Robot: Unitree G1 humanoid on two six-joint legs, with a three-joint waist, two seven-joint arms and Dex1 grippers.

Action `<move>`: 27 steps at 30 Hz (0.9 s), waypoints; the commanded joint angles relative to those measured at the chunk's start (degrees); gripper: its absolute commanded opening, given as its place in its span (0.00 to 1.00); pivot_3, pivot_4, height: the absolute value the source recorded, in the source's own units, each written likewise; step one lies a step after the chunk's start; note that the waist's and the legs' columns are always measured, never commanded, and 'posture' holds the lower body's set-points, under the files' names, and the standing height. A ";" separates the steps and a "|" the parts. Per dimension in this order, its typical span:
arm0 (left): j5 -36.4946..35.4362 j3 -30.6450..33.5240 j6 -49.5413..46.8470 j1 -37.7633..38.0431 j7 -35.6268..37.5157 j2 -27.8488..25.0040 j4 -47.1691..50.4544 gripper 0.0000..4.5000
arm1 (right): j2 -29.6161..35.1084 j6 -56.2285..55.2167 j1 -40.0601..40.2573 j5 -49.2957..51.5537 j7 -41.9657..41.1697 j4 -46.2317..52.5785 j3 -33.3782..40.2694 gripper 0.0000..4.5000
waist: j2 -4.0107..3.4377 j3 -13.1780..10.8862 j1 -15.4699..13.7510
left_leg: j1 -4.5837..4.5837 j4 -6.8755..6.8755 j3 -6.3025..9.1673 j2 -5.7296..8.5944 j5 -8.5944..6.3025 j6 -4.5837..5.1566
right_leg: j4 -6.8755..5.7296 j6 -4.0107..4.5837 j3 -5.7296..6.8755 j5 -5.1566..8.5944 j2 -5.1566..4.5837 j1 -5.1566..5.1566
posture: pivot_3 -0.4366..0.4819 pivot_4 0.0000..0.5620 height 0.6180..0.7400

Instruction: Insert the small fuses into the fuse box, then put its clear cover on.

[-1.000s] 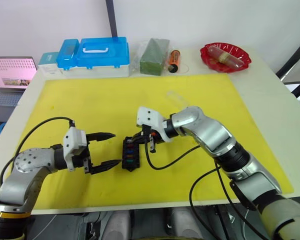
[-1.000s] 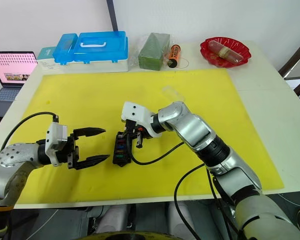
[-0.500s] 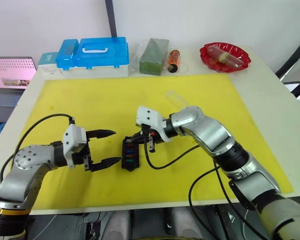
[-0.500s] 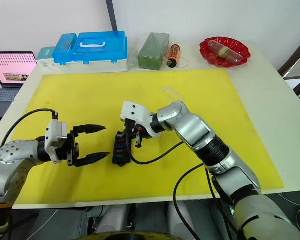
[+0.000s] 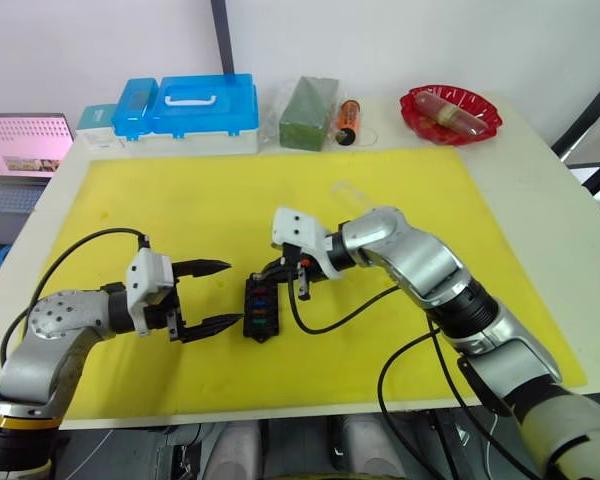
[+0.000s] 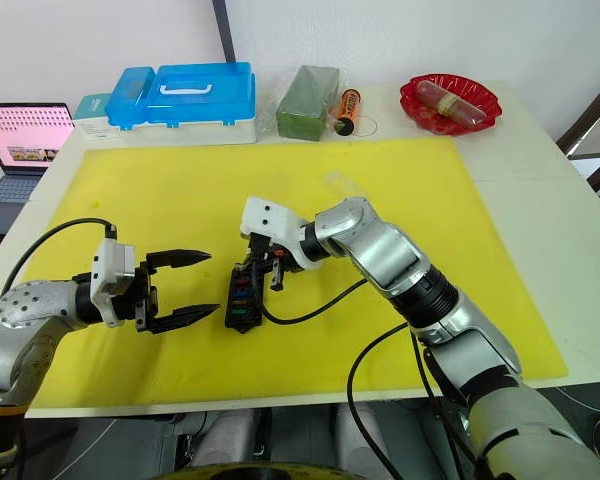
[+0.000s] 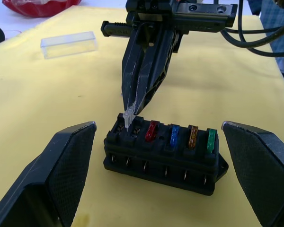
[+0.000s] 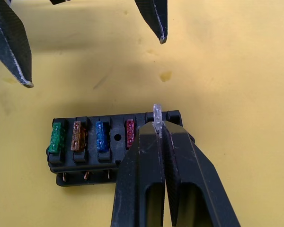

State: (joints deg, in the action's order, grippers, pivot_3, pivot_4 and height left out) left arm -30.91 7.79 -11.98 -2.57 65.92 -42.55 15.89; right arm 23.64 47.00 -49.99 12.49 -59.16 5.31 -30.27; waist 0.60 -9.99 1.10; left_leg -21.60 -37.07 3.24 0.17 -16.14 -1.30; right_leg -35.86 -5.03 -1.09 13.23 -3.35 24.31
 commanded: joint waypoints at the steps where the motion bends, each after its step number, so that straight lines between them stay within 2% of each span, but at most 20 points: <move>1: 0.10 0.49 0.78 -0.26 0.07 -0.34 0.74 1.00 | 0.40 -0.93 -0.38 -0.17 -0.66 1.52 0.37 0.01 | 0.00 0.00 0.00 | 0.00 0.00 0.00 0.00 0.00 0.00 | 0.00 0.00 0.00 0.00 0.00 0.00 | 0.48 0.27 1.00; 27: 0.59 0.25 0.92 0.00 -0.34 0.10 0.81 1.00 | 0.54 -4.33 0.20 -3.62 -2.31 -1.01 -1.39 0.01 | 0.00 0.00 -0.02 | 0.00 0.00 0.00 0.00 0.00 0.00 | 0.00 0.00 0.00 0.00 0.00 0.00 | 0.48 0.27 1.00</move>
State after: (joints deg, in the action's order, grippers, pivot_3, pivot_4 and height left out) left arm -30.42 7.79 -11.90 -2.56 65.76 -42.45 15.83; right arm 24.09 43.35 -49.54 9.22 -61.20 4.11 -31.76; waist 0.60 -9.99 1.07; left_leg -21.60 -37.08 3.23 0.18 -16.14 -1.30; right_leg -35.87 -5.03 -1.09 13.23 -3.35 24.31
